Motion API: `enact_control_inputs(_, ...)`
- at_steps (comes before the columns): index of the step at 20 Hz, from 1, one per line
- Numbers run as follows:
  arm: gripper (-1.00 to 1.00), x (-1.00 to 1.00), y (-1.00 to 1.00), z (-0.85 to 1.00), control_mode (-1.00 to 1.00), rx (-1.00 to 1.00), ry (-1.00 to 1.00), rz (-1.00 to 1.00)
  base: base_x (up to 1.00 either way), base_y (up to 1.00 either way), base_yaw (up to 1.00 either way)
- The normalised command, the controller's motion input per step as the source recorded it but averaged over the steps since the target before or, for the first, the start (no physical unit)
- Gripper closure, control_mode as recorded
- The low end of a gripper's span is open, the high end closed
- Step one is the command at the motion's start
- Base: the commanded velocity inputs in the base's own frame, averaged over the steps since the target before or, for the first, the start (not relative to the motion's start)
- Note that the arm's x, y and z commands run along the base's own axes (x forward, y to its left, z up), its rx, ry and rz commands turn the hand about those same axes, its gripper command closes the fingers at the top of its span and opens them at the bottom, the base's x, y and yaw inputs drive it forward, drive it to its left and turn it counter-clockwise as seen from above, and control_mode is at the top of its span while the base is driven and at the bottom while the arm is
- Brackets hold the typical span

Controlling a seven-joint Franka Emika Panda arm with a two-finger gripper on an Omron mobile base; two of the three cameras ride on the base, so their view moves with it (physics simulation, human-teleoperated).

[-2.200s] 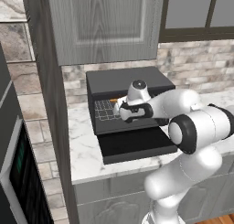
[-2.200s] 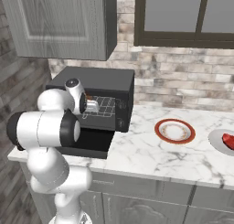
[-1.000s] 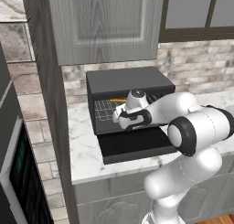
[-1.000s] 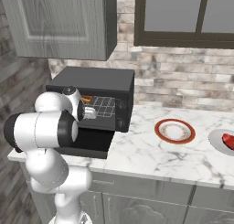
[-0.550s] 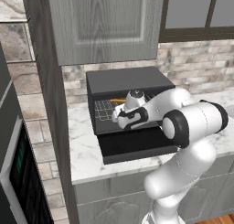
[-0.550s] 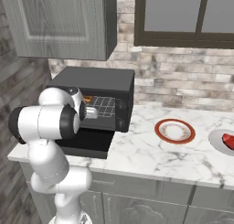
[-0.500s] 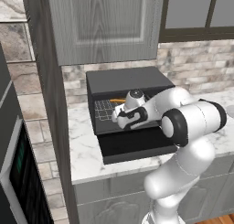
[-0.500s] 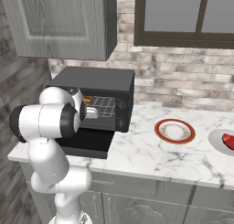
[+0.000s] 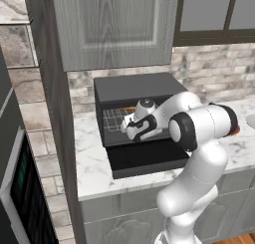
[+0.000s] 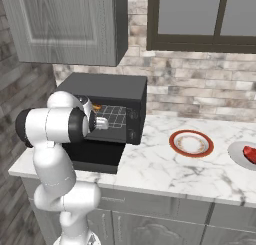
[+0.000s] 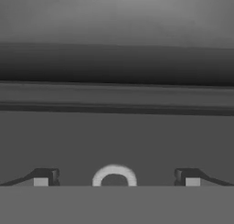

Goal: Open the toaster oven door. Place the hotdog bun on the top rack in the toaster oven and place the steak on the bottom rack.

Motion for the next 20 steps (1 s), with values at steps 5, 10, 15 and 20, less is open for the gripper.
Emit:
enact_control_inputs(5, 1.00, 0.01, 0.00, -0.14, -1.00, 0.00, -0.02, 0.00, 0.00, 0.00, 0.00)
enact_control_inputs(10, 1.00, 0.00, 0.00, -0.03, -1.00, 0.00, -0.01, 0.00, 0.00, 0.00, 0.00)
enact_control_inputs(15, 1.00, 0.00, 0.00, 0.00, -1.00, 0.00, 0.00, 0.00, 0.00, 0.00, 0.00)
enact_control_inputs(20, 1.00, -0.35, 0.00, 0.00, -1.00, 0.00, 0.00, 0.00, 0.00, 0.00, 0.00)
